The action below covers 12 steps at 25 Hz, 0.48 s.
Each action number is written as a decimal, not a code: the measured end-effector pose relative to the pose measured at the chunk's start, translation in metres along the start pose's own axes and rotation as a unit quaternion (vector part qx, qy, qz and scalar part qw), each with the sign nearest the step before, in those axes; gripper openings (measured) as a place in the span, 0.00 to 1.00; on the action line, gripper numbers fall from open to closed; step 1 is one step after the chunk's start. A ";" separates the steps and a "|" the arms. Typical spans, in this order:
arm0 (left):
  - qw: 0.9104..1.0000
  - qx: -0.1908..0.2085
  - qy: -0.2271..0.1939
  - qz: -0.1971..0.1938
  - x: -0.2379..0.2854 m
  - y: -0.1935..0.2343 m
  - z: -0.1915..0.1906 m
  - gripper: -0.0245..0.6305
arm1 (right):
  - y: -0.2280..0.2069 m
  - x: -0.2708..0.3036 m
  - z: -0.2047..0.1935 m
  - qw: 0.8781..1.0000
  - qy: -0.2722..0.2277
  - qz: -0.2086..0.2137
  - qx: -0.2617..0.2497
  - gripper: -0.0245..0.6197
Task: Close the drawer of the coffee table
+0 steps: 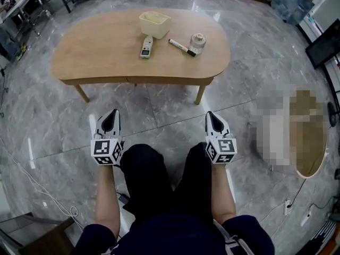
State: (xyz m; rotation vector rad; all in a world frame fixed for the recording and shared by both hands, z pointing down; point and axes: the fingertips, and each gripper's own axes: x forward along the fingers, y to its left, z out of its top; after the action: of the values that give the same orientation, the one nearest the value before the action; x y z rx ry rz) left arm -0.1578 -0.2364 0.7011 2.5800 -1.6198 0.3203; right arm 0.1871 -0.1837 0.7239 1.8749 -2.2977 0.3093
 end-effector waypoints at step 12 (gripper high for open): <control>1.000 -0.006 -0.009 -0.016 0.010 -0.026 0.003 0.07 | 0.009 0.011 0.001 1.000 0.007 0.008 0.007 0.08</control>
State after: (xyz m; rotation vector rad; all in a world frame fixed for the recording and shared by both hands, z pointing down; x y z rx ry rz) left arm -0.1302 -0.2347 0.7015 2.6045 -1.5789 0.2859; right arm 0.1757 -0.1922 0.7252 1.8545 -2.3088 0.3418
